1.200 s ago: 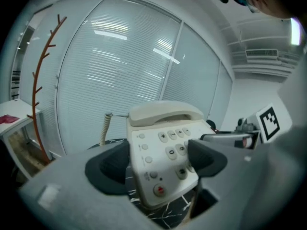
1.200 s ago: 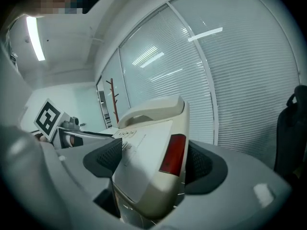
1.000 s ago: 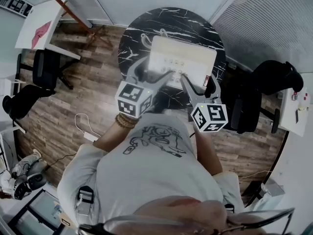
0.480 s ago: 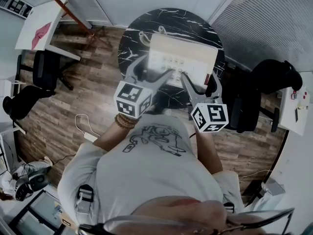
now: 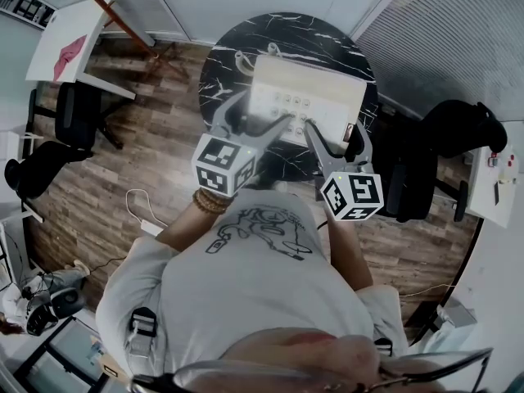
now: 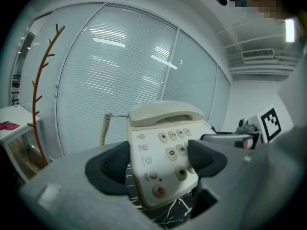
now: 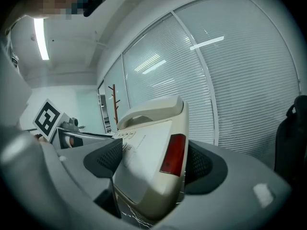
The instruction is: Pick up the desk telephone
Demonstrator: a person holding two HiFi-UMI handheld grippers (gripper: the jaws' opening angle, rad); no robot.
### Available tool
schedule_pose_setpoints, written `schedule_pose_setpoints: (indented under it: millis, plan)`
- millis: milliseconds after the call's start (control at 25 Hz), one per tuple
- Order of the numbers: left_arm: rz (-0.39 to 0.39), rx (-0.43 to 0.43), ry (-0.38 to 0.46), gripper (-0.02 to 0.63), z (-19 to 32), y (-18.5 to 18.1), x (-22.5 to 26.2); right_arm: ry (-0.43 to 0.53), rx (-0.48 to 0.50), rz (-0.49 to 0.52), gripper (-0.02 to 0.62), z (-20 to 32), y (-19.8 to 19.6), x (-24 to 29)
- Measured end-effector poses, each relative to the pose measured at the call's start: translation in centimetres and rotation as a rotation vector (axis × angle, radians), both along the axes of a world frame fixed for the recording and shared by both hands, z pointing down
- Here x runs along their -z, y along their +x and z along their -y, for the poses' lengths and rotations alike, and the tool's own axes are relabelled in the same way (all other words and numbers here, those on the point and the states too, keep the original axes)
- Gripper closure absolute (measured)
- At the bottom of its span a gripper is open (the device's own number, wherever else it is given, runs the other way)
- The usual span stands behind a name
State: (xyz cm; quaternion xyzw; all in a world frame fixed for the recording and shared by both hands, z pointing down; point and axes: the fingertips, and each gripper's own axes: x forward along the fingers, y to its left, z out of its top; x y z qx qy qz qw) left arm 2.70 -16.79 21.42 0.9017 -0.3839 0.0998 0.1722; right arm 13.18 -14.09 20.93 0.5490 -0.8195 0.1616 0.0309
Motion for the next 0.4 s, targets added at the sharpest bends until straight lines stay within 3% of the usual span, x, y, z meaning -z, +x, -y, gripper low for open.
schedule_pose_setpoints:
  millis: [400]
  plan:
    - [0.0,-0.003,0.007,0.218,-0.05,-0.39,0.31,0.006,-0.008,0.007,0.206,-0.13,-0.39,0.25]
